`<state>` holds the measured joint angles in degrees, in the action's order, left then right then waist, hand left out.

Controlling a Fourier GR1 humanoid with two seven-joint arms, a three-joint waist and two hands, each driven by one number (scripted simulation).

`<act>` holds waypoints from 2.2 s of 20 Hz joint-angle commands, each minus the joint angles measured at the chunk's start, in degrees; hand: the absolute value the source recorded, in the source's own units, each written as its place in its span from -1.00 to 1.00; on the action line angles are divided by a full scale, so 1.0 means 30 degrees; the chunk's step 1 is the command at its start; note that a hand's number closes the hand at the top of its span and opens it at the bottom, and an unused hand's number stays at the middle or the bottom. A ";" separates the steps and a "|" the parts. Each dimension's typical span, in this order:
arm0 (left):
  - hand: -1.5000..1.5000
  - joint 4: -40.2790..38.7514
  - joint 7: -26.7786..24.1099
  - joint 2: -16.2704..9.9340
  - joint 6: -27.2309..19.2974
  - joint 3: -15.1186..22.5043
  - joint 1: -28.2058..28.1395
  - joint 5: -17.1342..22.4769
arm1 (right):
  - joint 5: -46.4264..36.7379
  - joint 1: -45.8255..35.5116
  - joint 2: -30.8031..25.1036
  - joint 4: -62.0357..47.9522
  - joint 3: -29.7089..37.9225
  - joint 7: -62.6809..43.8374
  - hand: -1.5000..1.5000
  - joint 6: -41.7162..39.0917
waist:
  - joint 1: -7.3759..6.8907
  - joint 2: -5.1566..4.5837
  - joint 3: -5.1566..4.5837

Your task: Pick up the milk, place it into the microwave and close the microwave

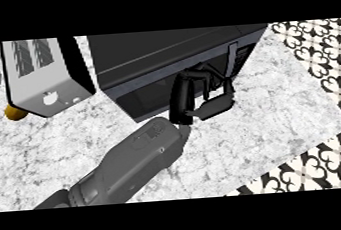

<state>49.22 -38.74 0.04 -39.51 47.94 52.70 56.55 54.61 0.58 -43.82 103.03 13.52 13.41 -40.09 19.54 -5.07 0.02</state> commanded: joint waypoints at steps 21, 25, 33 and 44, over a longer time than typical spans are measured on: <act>1.00 -0.2644 -0.0454 -0.0012 0.0744 0.0649 0.1579 0.1101 | 0.2351 -0.0459 -0.1566 -0.0345 0.0020 -0.0638 -1.00 -0.1543 | 0.0376 -0.0267 0.0066; 1.00 -0.3558 0.0141 -0.0012 -0.0037 0.0977 0.1702 0.1145 | 0.2881 -0.0442 -0.1665 -0.0167 -0.0360 -0.0684 -1.00 -0.2233 | 0.0145 -0.0172 0.0112; 1.00 -0.4375 0.0637 -0.0011 -0.1269 0.1122 0.1010 0.2108 | 0.3639 -0.0238 -0.2157 -0.0093 -0.0123 -0.0827 -1.00 -0.2454 | -0.0638 0.0064 0.0018; -1.00 -0.4484 0.0551 -0.0011 -0.1476 0.1463 0.0200 0.3647 | 0.4163 0.0682 -0.2630 0.0103 0.0633 -0.1079 -1.00 -0.2201 | -0.1500 0.0224 -0.0047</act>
<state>45.03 -37.93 0.13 -40.32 56.81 57.03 64.33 66.89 1.82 -51.33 102.78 15.10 10.54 -46.99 16.73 -3.88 0.00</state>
